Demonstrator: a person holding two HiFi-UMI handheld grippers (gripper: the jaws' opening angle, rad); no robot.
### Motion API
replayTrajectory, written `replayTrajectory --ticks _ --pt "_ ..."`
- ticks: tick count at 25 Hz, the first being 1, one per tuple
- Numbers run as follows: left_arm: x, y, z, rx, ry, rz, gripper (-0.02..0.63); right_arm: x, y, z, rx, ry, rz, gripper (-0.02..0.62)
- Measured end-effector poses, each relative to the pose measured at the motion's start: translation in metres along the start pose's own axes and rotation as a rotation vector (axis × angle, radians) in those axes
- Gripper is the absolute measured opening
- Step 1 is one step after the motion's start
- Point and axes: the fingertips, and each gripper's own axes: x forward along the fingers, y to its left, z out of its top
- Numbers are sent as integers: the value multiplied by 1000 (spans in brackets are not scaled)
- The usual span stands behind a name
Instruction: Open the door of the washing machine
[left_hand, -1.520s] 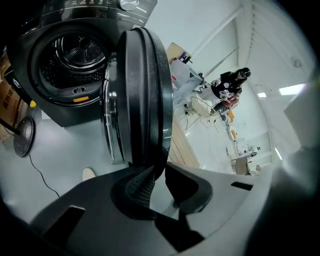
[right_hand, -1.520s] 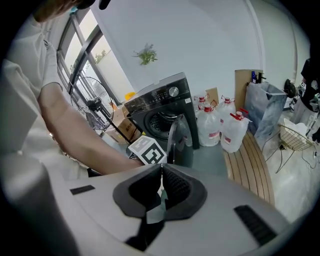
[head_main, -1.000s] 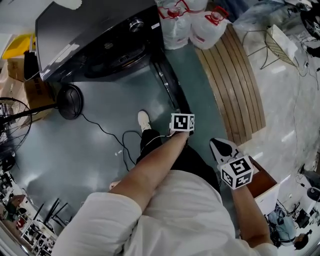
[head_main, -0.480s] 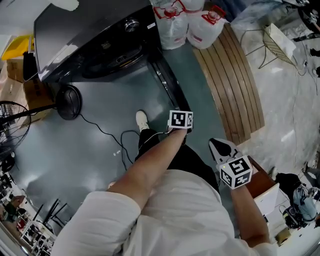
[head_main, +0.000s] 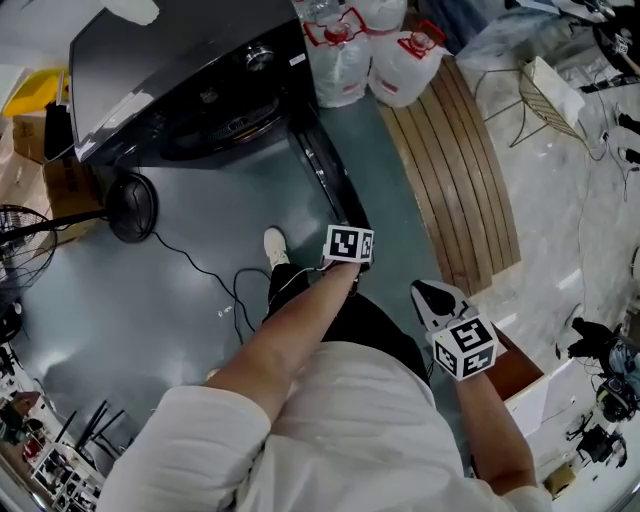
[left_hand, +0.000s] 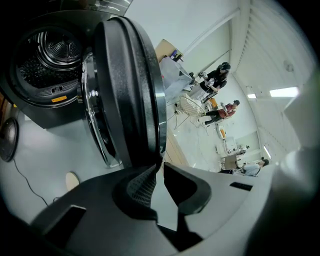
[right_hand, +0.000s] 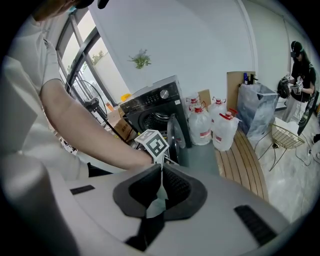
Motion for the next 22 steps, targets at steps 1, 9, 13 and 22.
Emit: replayTrajectory --ticks 1,9,13,22 --pt "-1 -1 0 1 -1 -4 57 -1 -1 0 -2 0 1 21" --pt "-26 -17 -11 119 10 -70 63 -7 -9 3 -18 -30 14 23" --pt "-60 -32 -11 212 -25 -146 63 -6 -9 6 -34 -49 34 23" --pt "-184 -63 2 316 -209 -273 48 -7 7 30 -114 -115 121 9"
